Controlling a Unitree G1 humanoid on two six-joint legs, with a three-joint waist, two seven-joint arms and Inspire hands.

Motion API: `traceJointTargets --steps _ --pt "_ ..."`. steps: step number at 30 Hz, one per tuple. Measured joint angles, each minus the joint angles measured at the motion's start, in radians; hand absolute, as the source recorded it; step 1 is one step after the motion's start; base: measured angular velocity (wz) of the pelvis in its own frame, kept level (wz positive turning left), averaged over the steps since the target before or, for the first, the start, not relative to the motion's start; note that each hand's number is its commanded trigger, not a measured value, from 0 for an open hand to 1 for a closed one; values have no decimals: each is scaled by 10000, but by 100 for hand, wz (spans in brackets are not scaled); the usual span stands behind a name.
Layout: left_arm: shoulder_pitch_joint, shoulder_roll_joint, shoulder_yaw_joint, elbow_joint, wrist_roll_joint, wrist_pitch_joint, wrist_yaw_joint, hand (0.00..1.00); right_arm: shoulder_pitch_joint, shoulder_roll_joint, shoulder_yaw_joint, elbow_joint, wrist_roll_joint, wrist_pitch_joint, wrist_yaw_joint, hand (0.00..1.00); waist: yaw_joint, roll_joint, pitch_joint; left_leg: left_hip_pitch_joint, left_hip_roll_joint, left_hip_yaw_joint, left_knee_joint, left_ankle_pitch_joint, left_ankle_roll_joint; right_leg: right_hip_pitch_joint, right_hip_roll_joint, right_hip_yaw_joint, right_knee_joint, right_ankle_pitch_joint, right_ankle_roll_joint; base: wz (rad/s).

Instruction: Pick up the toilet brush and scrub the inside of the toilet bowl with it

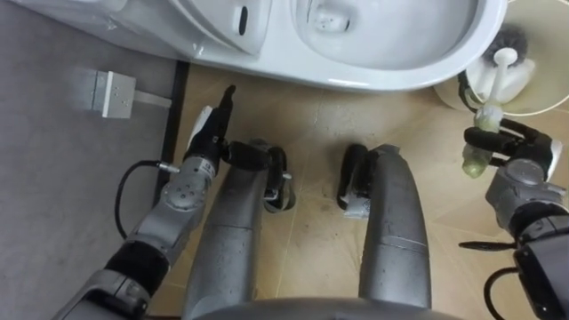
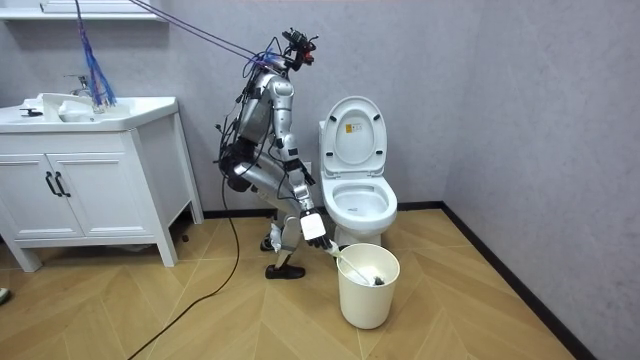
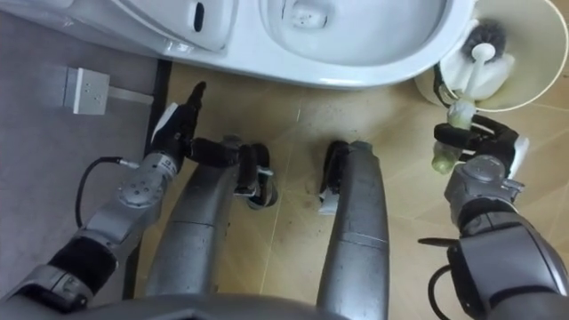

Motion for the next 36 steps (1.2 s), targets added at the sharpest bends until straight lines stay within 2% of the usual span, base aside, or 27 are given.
traceJointTargets --steps 8,10,15,18,21,22,23,27,30,33,36 --pt "312 -7 -64 32 287 19 -9 0 292 209 -42 138 317 -9 293 100 23 23 -14 654 89 -183 -441 30 -24 824 76 -262 -636 98 -3 -1" --pt "447 15 37 208 276 -56 9 0 340 317 -54 319 605 -18 471 100 66 38 -23 1182 178 -206 -821 63 -36 1406 179 -302 -1116 204 29 -9" --pt "695 65 376 308 284 -73 23 0 510 337 -497 502 855 -9 767 100 50 39 -29 2332 124 -163 -1750 233 -16 2516 188 -315 -1958 305 118 -1" --pt "721 56 563 801 273 -206 59 0 714 417 -532 442 917 -8 811 100 51 54 -44 3278 159 -114 -2512 346 -42 3450 335 -354 -2740 456 150 -10" --pt "848 88 739 1098 477 -322 213 0 932 430 -563 382 916 -6 877 100 7 74 -87 4146 187 -84 -3259 462 -78 4320 469 -421 -3592 682 169 -14" --pt "852 98 744 1410 476 -438 217 0 1103 440 -630 309 882 -5 882 100 8 70 -153 4493 187 -72 -3581 520 -86 4671 501 -426 -3925 749 188 -7" --pt "877 99 749 1751 477 -495 220 0 1334 444 -672 191 791 3 868 100 8 57 -255 4857 175 -44 -3950 601 -88 5011 515 -432 -4254 838 206 -6" --pt "1218 153 1033 2191 575 -498 275 0 1752 498 -720 -310 372 39 669 100 -23 44 -290 5999 174 101 -4947 810 -91 6055 531 -483 -5146 1036 236 -9" --pt "1538 332 1143 2415 584 -532 274 0 2161 636 -718 -876 -83 33 422 100 -80 41 -296 6870 157 101 -5640 952 -122 6881 557 -496 -5712 1099 263 0" --pt "1995 372 1418 2630 588 -688 217 0 2565 821 -727 -1136 -539 40 61 100 -151 19 -338 7782 123 86 -6402 1125 -153 7743 557 -561 -6308 1136 292 6" --pt "2617 356 1890 2626 884 -718 171 0 3345 859 -723 -1933 -1365 44 -171 100 -249 2 -369 8494 50 43 -6867 1266 -178 8453 588 -608 -6796 1192 312 3"
